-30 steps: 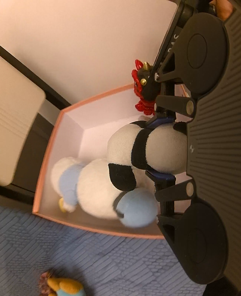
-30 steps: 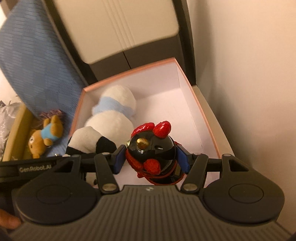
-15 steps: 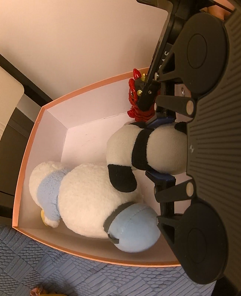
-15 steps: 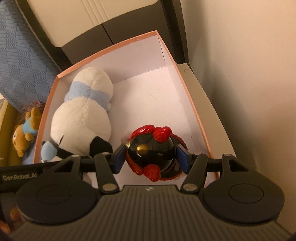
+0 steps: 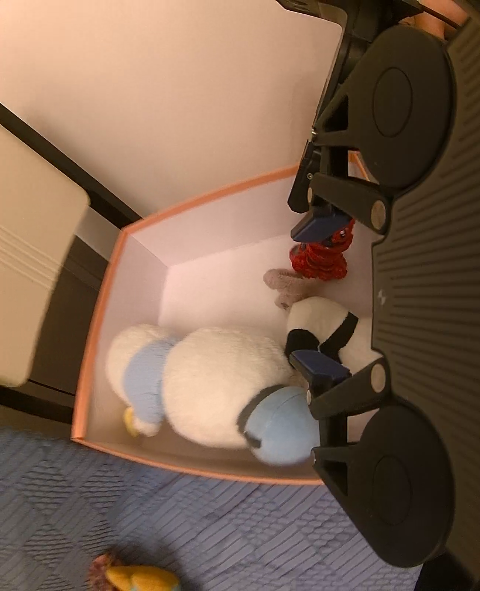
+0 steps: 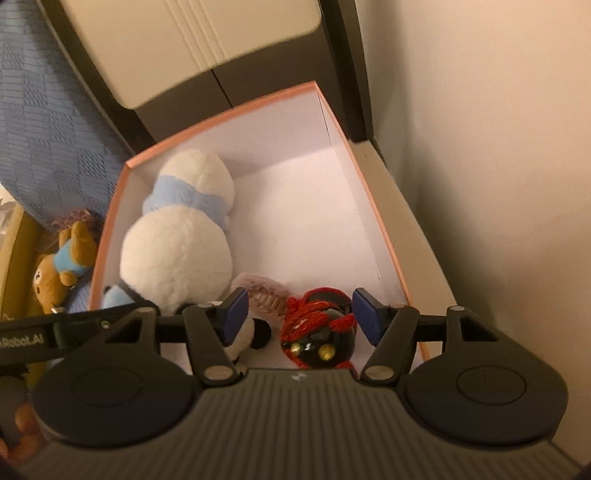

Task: Organize objects
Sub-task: 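Lower the panda plush and red figurine into the pink box with both tools, then open both tools to release the panda and figurine, then withdraw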

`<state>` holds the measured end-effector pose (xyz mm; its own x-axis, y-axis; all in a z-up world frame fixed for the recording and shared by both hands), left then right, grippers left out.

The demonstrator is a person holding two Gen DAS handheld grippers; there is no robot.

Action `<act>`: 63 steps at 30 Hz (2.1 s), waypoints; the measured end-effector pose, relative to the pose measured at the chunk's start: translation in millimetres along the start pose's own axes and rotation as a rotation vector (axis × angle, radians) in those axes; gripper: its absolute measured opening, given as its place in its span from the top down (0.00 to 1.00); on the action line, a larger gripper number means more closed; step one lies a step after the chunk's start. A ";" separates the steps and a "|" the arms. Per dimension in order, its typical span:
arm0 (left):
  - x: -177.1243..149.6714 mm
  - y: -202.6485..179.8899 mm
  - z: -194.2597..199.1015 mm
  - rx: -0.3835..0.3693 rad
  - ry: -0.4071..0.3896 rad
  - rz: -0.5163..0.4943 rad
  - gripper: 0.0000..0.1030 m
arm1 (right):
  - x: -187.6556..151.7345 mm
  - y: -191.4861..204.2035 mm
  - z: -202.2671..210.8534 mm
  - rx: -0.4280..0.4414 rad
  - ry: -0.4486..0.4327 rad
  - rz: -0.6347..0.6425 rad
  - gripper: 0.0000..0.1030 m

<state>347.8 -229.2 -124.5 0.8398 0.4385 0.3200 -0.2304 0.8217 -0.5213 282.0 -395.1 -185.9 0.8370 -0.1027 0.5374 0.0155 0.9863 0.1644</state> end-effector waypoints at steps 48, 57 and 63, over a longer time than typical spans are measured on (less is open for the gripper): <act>-83.7 116.0 302.3 -0.064 -0.388 -0.065 0.32 | -79.7 219.6 195.8 0.139 -0.333 0.168 0.37; -100.7 139.9 309.4 -0.037 -0.415 -0.044 0.32 | -99.0 237.9 191.6 0.159 -0.336 0.193 0.37; -110.4 151.4 302.9 -0.020 -0.427 -0.018 0.25 | -107.6 237.0 184.3 0.166 -0.335 0.198 0.30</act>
<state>71.3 -42.9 0.9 0.5637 0.5388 0.6261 -0.2042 0.8254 -0.5264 94.8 -174.1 -52.3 0.5903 0.0233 0.8068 -0.2393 0.9597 0.1473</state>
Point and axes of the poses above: each gripper's, at about its wrist camera, not at the fingertips, and z roughly against the way its jaws point, y to its left, x to its top, the point moved 3 cm from there along -z, roughly the way its jaws point, and after that the axes turned 12 degrees about z, right-handed, at the moved point
